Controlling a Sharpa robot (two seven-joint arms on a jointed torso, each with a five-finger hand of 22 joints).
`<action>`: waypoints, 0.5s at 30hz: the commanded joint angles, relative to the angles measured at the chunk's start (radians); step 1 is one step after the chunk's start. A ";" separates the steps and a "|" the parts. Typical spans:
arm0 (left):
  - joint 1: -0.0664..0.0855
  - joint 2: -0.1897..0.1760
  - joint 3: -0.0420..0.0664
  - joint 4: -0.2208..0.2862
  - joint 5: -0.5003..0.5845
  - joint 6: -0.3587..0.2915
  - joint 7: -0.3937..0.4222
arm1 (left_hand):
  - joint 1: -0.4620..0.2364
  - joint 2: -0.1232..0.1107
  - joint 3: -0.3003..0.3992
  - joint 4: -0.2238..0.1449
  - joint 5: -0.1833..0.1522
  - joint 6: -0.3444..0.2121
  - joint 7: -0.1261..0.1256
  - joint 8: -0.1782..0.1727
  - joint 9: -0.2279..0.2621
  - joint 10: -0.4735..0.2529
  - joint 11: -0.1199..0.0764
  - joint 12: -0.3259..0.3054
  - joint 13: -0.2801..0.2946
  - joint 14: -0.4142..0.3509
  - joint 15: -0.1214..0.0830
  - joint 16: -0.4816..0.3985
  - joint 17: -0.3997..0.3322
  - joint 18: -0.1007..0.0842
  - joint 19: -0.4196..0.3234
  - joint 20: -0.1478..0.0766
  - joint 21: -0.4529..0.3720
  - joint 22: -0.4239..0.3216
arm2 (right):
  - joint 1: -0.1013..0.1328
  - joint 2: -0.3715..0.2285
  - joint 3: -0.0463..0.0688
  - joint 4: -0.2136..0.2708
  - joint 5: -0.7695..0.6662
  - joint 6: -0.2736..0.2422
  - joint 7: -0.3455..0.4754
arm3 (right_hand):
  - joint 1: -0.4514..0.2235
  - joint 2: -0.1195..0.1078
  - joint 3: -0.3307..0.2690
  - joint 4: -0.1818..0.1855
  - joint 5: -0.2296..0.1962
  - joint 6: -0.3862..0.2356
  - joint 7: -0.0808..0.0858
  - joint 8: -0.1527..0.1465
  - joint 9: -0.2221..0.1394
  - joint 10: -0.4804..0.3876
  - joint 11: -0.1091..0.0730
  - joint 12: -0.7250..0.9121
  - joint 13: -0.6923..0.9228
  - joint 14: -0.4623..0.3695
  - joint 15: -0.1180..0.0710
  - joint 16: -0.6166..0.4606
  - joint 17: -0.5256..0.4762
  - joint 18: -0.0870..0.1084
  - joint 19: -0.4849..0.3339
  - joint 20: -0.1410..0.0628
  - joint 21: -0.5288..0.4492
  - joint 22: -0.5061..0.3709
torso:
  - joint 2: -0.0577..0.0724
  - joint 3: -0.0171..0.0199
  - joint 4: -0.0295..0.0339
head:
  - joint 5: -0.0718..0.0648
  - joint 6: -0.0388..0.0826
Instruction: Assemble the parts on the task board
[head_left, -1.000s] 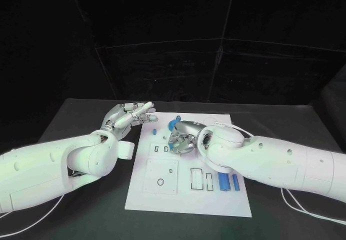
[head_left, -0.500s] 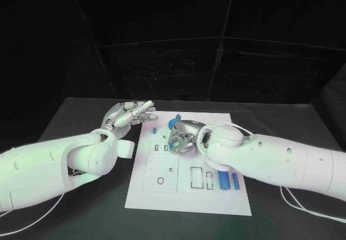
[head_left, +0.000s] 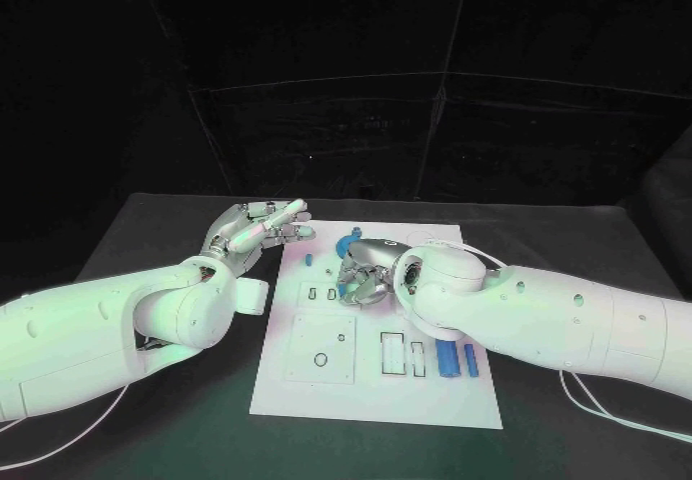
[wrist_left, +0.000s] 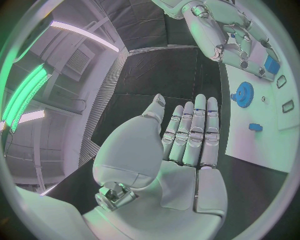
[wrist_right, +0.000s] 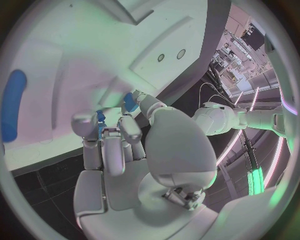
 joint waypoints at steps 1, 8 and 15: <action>0.002 0.000 0.001 0.001 -0.001 0.014 0.004 | 0.002 0.002 0.000 -0.007 0.002 0.003 0.007 -0.007 0.000 0.003 0.005 -0.005 -0.001 0.007 -0.001 -0.006 0.002 0.014 0.006 -0.001 -0.006 -0.001 | -0.003 -0.001 -0.004 0.001 -0.018 0.031 -0.024 | -0.009 -0.009 -0.007 -0.001 0.005 -0.011 0.002 -0.007 -0.004 -0.007 0.001 -0.008 -0.002 0.072 0.009 -0.006 0.102 -0.012 -0.006 0.004 -0.006 -0.001 | 0.000 -0.0001 0.0003 | -0.001 -0.001; 0.002 0.000 0.001 0.001 -0.001 0.014 0.004 | 0.001 0.001 0.000 -0.008 0.002 0.002 0.008 -0.007 0.000 0.003 0.006 -0.006 -0.001 0.007 -0.001 -0.007 0.002 0.014 0.006 0.000 -0.007 -0.001 | -0.004 -0.001 -0.004 0.003 -0.024 0.023 -0.028 | -0.026 -0.022 -0.020 0.004 0.008 -0.023 0.007 -0.014 -0.007 -0.011 0.006 -0.013 -0.008 0.071 0.013 -0.007 0.099 -0.012 -0.008 0.008 -0.009 -0.005 | 0.000 -0.0001 0.0001 | -0.001 -0.002; 0.002 0.000 0.001 0.000 -0.001 0.014 0.003 | 0.001 0.001 0.000 -0.008 0.002 0.002 0.008 -0.007 0.000 0.003 0.006 -0.006 -0.001 0.007 -0.001 -0.007 0.002 0.014 0.006 0.000 -0.007 -0.001 | -0.004 -0.001 -0.004 0.005 -0.023 0.013 -0.029 | -0.039 -0.034 -0.036 0.009 0.011 -0.033 0.009 -0.020 -0.009 -0.013 0.009 -0.014 -0.009 0.071 0.015 -0.008 0.098 -0.011 -0.009 0.011 -0.011 -0.008 | 0.000 -0.0001 0.0001 | -0.001 -0.003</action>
